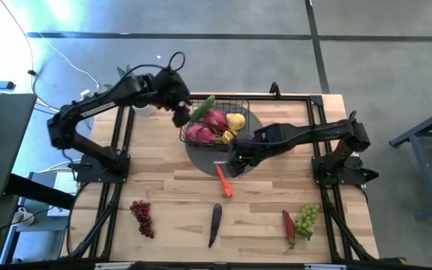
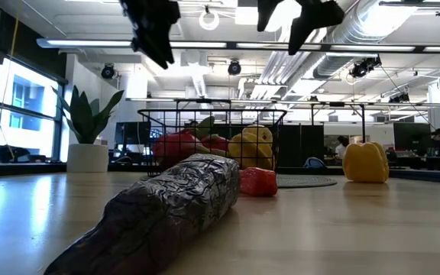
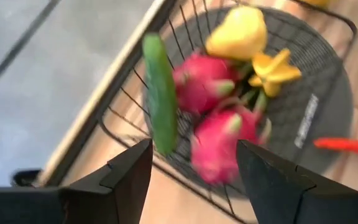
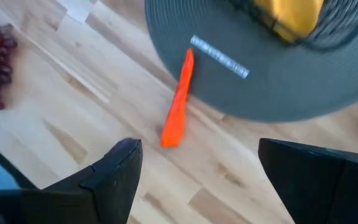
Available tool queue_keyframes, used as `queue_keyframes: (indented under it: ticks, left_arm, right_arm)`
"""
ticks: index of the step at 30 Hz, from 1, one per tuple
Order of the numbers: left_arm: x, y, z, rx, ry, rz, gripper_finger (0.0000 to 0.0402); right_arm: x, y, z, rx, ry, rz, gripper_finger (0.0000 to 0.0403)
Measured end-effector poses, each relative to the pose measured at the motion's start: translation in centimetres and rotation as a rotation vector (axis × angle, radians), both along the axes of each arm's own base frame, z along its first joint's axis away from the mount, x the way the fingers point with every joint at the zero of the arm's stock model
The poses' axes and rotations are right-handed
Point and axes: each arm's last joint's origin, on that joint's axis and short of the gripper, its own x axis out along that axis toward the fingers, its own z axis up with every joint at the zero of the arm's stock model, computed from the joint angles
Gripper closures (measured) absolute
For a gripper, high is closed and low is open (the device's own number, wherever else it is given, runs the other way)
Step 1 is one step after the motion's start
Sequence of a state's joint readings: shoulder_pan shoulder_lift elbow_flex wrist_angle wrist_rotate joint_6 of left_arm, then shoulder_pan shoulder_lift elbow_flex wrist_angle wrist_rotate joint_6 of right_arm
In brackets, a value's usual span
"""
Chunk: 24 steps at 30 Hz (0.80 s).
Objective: Build produce basket
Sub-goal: Put the orange carrot into the black wire basket
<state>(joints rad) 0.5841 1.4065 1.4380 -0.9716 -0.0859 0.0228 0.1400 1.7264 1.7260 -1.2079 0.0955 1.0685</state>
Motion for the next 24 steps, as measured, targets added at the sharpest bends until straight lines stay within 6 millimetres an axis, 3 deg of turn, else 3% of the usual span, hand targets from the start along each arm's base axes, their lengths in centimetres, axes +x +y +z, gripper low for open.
queue_keyframes:
  ticks: [8,24]
  left_arm:
    - [-3.1,-4.0,-1.5,-0.08,-0.059,0.02,0.0179]
    - [-6.3,-9.3,-2.5,-0.151,-0.142,-0.013,0.0179]
  right_arm:
    - [0.8,1.9,-1.0,0.04,-0.018,-0.049,0.01]
    - [5.0,3.2,-7.3,0.066,0.088,-0.044,0.01]
